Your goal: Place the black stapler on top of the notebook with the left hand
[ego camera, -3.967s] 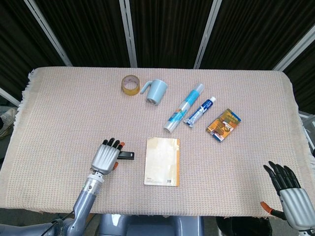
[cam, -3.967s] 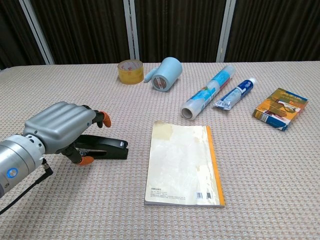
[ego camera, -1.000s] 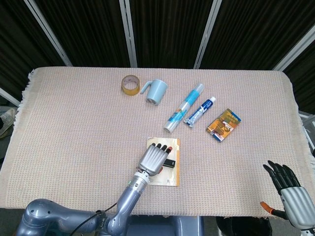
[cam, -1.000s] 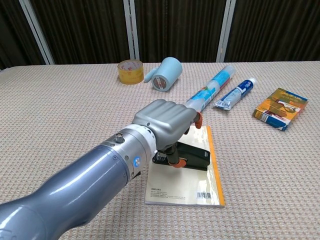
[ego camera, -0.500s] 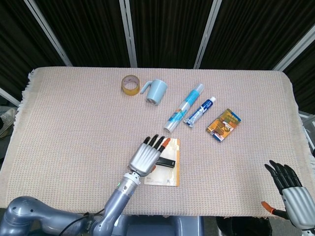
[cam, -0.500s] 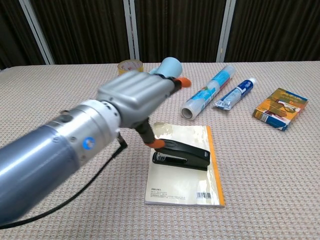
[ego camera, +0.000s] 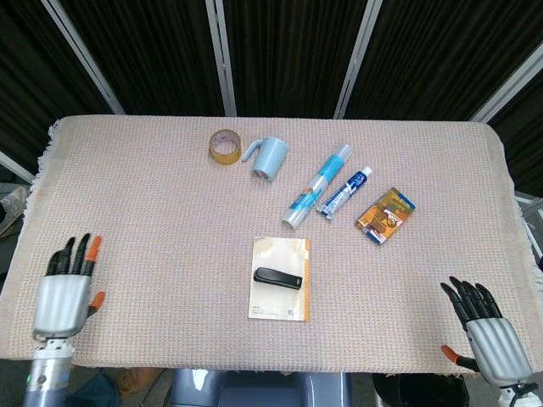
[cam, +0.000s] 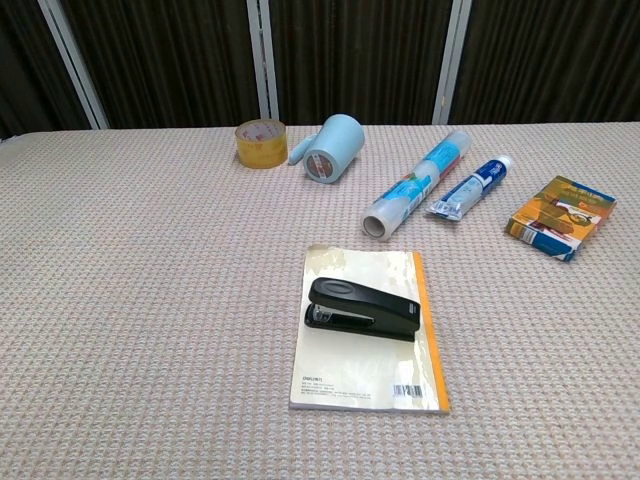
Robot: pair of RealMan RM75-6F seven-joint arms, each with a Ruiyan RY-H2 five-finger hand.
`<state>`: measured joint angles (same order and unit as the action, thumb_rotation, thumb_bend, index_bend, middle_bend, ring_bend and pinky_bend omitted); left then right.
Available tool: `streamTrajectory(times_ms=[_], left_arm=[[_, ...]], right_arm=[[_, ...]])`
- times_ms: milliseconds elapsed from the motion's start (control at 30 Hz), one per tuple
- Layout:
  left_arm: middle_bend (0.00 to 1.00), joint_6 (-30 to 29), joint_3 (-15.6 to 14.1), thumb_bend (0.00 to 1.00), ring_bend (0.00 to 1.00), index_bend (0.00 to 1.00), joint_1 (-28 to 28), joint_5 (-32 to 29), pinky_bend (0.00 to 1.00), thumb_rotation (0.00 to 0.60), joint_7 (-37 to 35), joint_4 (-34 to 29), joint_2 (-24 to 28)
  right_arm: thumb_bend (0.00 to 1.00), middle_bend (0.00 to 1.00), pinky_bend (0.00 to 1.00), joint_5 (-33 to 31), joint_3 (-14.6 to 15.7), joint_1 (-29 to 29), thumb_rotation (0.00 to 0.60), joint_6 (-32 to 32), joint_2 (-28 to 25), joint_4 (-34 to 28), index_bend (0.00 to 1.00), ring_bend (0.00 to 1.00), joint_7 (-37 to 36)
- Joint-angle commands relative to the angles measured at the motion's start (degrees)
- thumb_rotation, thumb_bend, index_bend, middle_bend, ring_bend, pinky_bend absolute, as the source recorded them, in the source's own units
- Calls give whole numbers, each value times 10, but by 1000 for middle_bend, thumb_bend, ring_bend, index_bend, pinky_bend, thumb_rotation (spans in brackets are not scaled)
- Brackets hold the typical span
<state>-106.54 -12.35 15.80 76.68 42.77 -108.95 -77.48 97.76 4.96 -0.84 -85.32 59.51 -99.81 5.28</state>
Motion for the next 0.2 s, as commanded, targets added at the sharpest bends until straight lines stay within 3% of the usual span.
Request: streamTrajectory(times_ms=[33, 200], left_arm=[[44, -2, -11, 193, 34, 41, -32, 7, 188, 600, -49, 13, 38], [47, 21, 7, 195, 35, 41, -38, 9, 189, 600, -55, 18, 38]], right_arm=[[96, 0, 0, 2, 1, -1, 600, -2, 3, -2, 0, 0, 5], [97, 0, 0, 8, 5, -4, 600, -9, 1, 1, 0, 0, -3]])
